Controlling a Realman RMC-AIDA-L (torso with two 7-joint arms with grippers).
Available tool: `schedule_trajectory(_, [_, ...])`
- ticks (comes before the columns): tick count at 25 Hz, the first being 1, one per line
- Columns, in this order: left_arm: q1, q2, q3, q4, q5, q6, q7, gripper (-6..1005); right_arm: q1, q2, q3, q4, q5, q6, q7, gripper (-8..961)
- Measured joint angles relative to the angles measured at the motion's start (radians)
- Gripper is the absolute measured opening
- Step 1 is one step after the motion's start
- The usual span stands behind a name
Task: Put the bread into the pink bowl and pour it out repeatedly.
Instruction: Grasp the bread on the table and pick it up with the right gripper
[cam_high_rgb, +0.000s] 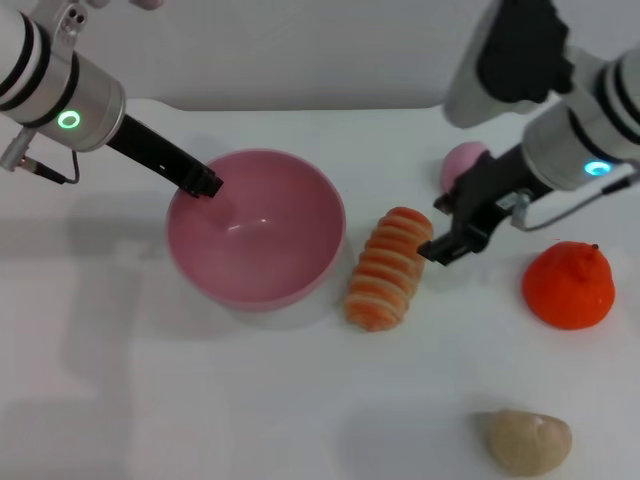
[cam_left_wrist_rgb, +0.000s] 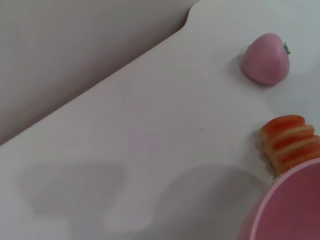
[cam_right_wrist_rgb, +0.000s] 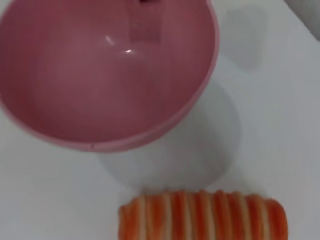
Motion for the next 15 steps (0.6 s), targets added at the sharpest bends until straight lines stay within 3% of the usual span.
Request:
schedule_trajectory(4, [0.009, 0.000, 0.000, -0.001, -0.008, 0.000, 0.005, 78, 0.053, 0.002, -0.012, 0.065, -0.018, -0.038, 0.000, 649])
schedule_trajectory(15, [0.051, -0.001, 0.000, -0.001, -0.046, 0.003, 0.029, 79, 0.105, 0.007, -0.052, 0.220, -0.002, -0.173, -0.002, 649])
